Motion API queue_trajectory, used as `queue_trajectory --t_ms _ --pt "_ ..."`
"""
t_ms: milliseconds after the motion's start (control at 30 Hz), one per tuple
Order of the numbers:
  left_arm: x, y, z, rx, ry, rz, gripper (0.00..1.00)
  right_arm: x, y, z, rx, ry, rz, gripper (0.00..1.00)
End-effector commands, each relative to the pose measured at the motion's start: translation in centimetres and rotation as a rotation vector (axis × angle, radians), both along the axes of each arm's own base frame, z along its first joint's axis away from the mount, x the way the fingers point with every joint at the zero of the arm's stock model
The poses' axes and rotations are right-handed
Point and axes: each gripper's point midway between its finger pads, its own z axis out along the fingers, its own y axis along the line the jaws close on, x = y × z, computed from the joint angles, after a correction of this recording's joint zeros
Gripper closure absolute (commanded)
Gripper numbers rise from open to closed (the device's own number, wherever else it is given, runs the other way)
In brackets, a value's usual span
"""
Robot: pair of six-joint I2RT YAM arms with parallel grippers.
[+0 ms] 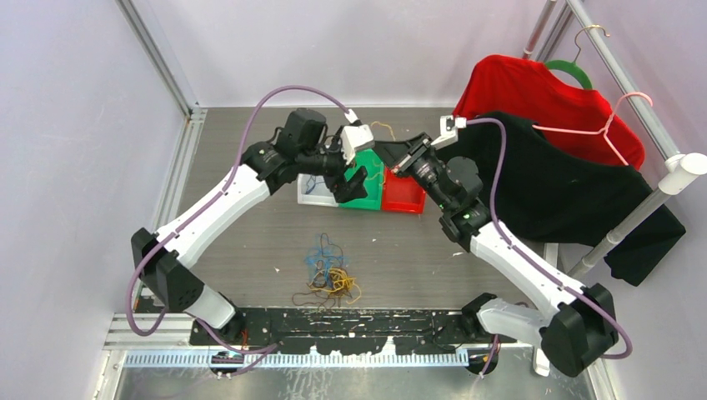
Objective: Untangle the cables
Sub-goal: Place the cable in the bin.
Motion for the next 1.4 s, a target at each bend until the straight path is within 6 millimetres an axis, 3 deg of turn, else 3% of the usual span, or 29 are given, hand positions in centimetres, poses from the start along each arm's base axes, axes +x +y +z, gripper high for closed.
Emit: queue_trajectory --t_ms 0,200,433,600,733,900,1033,1167,1367 --pt "-0.5 -1.3 5.0 -0.106 -0.046 -0.053 0.02 1.3 -4.3 -0.1 -0.239 -0.058 -0.213 0.99" --pt "-2.6 1.4 3.7 -0.018 -0.046 -0.087 0.0 3.8 -7.7 -6.0 -0.592 0.026 -0.311 0.99" --pt "-5.5 6.1 3.3 0.075 -0.004 -0.077 0.0 6.5 -11.0 -12.0 -0.828 0.163 -0.385 0.99" --pt "-5.2 9.1 3.5 0.105 -0.009 0.001 0.0 7.9 -12.5 -15.1 -0.957 0.237 -0.419 0.99" --pt "-4.7 10.7 3.1 0.111 0.011 0.056 0.0 9.3 -13.6 -16.4 -1.034 0.253 -0.478 0.99" --pt "-5.3 12.1 4.3 0.096 -0.038 0.084 0.0 11.5 -15.5 -15.2 -1.127 0.24 -0.604 0.99" --pt "-5.2 12.6 4.5 0.108 -0.067 0.102 0.0 13.8 -15.2 -16.0 -1.219 0.237 -0.593 0.99" --pt "-5.3 13.1 4.8 0.112 -0.087 0.113 0.03 14.6 -14.0 -19.5 -1.27 0.286 -0.494 0.99" --pt "-5.4 13.4 4.6 0.119 -0.097 0.111 0.07 13.6 -12.3 -25.4 -1.331 0.375 -0.357 0.99"
